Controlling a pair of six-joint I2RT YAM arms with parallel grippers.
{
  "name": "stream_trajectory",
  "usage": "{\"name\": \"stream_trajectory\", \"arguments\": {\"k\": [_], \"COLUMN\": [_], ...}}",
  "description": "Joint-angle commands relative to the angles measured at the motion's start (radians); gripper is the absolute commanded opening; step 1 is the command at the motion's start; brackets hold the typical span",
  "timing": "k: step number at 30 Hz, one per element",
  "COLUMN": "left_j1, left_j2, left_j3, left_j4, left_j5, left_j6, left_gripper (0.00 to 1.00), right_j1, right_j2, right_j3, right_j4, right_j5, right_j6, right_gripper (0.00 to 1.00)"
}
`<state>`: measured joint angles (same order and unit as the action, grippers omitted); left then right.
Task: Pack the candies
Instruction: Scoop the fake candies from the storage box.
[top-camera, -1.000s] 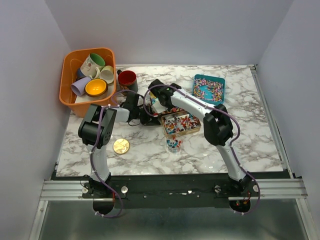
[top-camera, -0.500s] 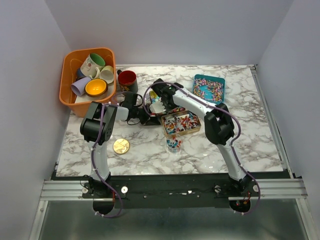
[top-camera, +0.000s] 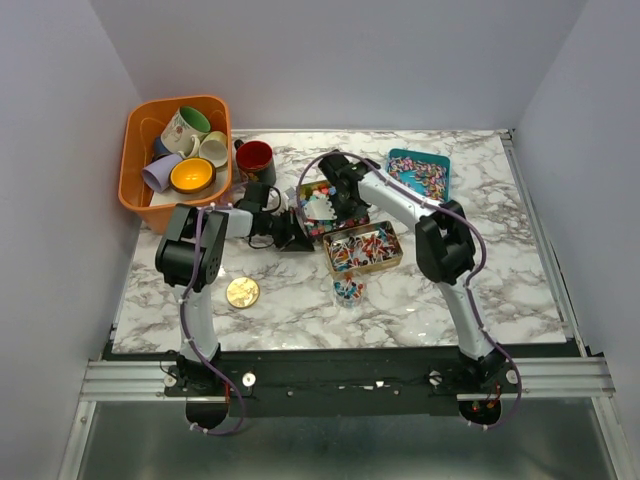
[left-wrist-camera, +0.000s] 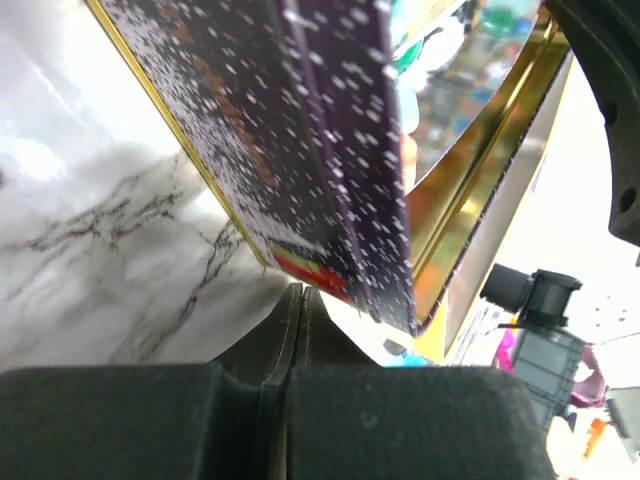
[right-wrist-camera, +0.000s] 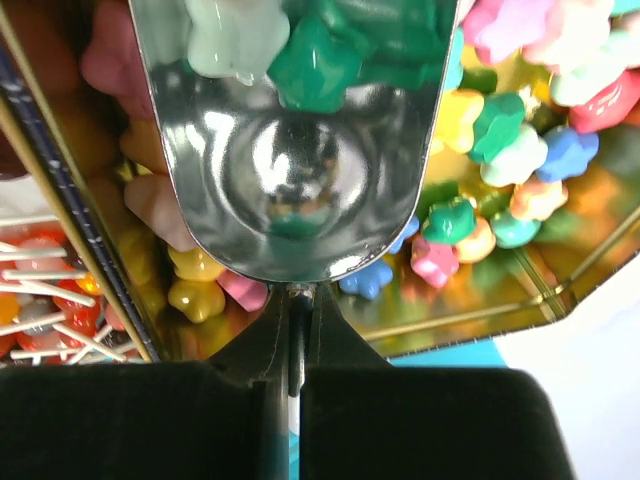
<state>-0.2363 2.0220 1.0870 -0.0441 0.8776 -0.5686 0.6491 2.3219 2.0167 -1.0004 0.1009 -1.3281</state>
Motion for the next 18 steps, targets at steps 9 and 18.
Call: {"name": "stream_trajectory", "arguments": {"k": [9, 18], "left_j1": [0.028, 0.032], "left_j2": [-0.112, -0.152], "left_j3": [0.142, 0.223], "left_j4": [-0.375, -0.537], "left_j5": [-0.04, -0.045], "left_j6": [0.312, 0.435], "left_gripper": [0.05, 0.22], "right_j1": [-0.054, -0.104], "right_j2": [-0.071, -0.079], "right_j3": [-0.082, -0.067], "right_j4": [-0.078, -0.095], "right_j5": [-0.264, -0.302], "right_j6": [-0.008, 0.015], "right_gripper": [0.01, 0.01]}}
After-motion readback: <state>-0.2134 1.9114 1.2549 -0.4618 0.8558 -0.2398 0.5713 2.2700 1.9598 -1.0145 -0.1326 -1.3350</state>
